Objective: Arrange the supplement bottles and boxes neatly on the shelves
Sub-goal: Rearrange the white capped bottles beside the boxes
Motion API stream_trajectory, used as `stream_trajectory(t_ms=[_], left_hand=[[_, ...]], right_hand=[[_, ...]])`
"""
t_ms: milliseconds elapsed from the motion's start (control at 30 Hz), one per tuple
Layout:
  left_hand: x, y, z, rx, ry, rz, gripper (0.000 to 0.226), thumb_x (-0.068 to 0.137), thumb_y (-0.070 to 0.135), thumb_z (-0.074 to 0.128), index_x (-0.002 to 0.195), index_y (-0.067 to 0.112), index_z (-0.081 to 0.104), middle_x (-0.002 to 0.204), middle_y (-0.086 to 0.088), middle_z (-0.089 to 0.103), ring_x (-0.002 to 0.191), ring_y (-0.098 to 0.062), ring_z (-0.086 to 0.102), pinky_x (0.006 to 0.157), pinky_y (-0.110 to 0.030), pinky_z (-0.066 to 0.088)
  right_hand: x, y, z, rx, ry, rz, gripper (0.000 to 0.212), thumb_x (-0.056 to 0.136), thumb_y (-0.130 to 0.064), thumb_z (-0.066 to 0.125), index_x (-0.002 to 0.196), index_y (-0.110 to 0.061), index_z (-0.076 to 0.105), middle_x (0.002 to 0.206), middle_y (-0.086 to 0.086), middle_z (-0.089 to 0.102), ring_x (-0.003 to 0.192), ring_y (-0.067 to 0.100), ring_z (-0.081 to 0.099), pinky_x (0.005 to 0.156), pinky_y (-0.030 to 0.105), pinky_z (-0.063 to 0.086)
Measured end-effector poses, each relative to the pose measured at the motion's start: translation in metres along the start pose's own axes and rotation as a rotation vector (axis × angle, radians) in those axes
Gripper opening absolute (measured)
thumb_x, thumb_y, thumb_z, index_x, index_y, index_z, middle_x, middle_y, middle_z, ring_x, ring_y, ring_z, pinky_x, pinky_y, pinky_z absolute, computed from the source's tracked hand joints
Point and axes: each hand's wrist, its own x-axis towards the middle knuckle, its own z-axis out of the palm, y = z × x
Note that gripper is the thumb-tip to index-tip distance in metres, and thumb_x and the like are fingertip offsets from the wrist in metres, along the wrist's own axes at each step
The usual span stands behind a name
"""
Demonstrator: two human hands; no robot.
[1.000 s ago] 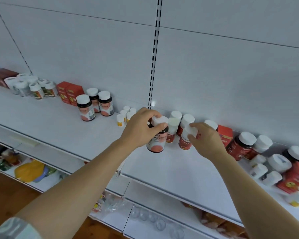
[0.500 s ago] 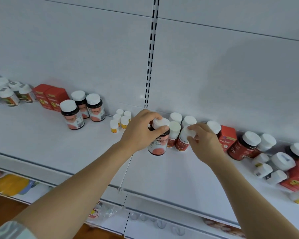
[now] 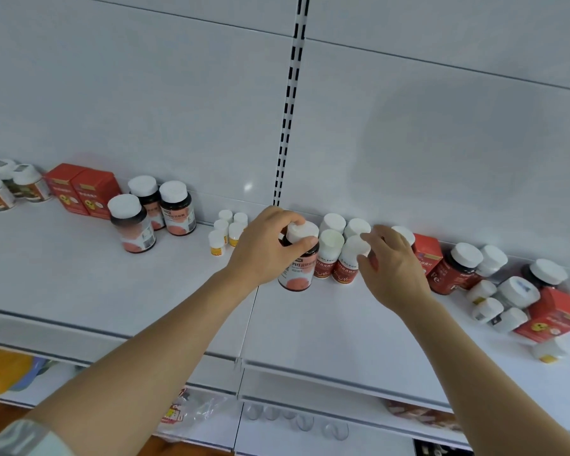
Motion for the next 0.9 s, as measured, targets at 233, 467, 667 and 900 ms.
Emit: stream_trajectory(t_ms=[233, 467, 667, 900], left_hand=[[-0.019, -0.01, -0.032, 0.01, 0.008, -0.013, 0.035, 0.082, 0.05, 0.069, 0.11, 0.03, 0.065, 0.106, 0.015, 0.054, 0.096, -0.005, 0.057, 0.082, -0.033, 0.054], [-0.044, -0.028, -0.093, 0.159, -0.026, -0.133, 0.044, 0.075, 0.051, 0.077, 0.113, 0.033, 0.064, 0.11, 0.016, 0.057, 0.097, -0.002, 0.058, 0.087, -0.025, 0.048], [-0.058, -0.045, -0.137, 0.246, -0.049, -0.173, 0.045, 0.081, 0.04, 0.076, 0.121, 0.027, 0.061, 0.117, 0.012, 0.058, 0.108, -0.007, 0.054, 0.091, -0.027, 0.044], [-0.038, -0.078, -0.17, 0.348, -0.073, -0.122, 0.048, 0.079, 0.046, 0.073, 0.121, 0.026, 0.063, 0.114, 0.01, 0.062, 0.103, -0.011, 0.055, 0.083, -0.028, 0.045]], right_hand=[[-0.002, -0.053, 0.005, 0.0, 0.042, -0.136, 0.036, 0.084, -0.011, 0.068, 0.12, -0.003, 0.064, 0.129, 0.02, 0.057, 0.118, 0.04, 0.051, 0.094, 0.048, 0.048], [0.007, -0.112, 0.025, 0.109, 0.034, -0.26, 0.034, 0.084, -0.014, 0.069, 0.117, -0.006, 0.065, 0.124, 0.015, 0.059, 0.116, 0.036, 0.053, 0.088, 0.042, 0.05], [0.002, -0.155, 0.05, 0.151, -0.051, -0.359, 0.039, 0.085, -0.016, 0.068, 0.123, -0.006, 0.062, 0.125, 0.016, 0.057, 0.121, 0.038, 0.05, 0.097, 0.047, 0.048], [0.019, -0.194, 0.071, 0.112, -0.065, -0.35, 0.039, 0.085, -0.016, 0.069, 0.122, -0.008, 0.063, 0.126, 0.014, 0.059, 0.124, 0.036, 0.048, 0.095, 0.045, 0.048]])
